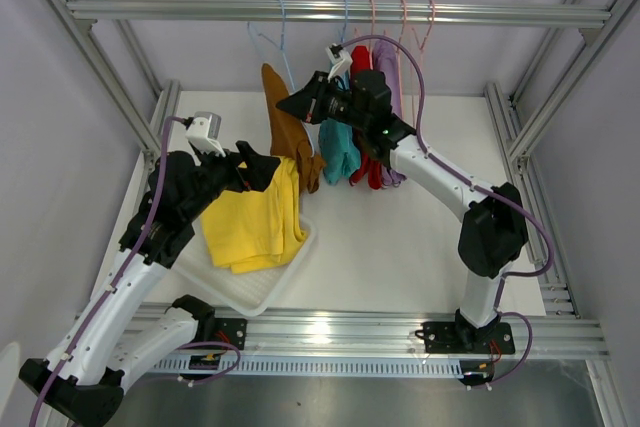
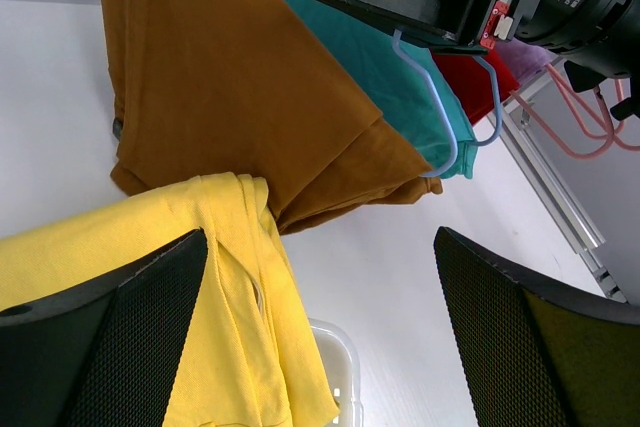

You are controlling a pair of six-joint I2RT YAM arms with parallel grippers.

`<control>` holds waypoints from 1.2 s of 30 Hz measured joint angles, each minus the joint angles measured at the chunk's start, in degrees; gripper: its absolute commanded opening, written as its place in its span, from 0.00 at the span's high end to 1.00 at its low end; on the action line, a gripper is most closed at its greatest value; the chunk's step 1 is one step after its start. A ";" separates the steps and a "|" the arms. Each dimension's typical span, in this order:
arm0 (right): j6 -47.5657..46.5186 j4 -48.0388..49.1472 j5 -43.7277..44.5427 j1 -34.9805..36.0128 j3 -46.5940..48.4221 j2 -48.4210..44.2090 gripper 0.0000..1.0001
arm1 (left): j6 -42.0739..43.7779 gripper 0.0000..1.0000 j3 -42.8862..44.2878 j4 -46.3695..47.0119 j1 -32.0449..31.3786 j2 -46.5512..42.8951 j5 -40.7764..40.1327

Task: Remove the trousers from the hanger
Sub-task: Pick up the hanger from the clothesline.

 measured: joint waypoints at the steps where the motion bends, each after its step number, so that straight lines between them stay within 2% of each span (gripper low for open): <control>1: 0.20 0.02 -0.02 0.07 0.00 0.00 1.00 | 0.00 0.01 0.00 0.00 0.00 0.00 0.00; 13: 1.51 -0.46 3.43 0.79 0.59 0.00 1.00 | 0.00 0.01 0.00 0.00 -0.02 0.00 0.00; 26: 1.44 -6.12 5.31 1.05 10.73 -0.09 1.00 | 0.00 0.01 0.00 0.00 -0.02 0.02 0.02; 31: 0.11 -7.50 6.32 0.96 10.54 -0.57 1.00 | 0.02 0.01 0.00 0.00 -0.02 0.02 0.24; 36: -1.27 -7.89 9.44 0.61 4.94 -5.81 1.00 | 0.22 0.01 0.00 0.00 -0.02 0.02 0.63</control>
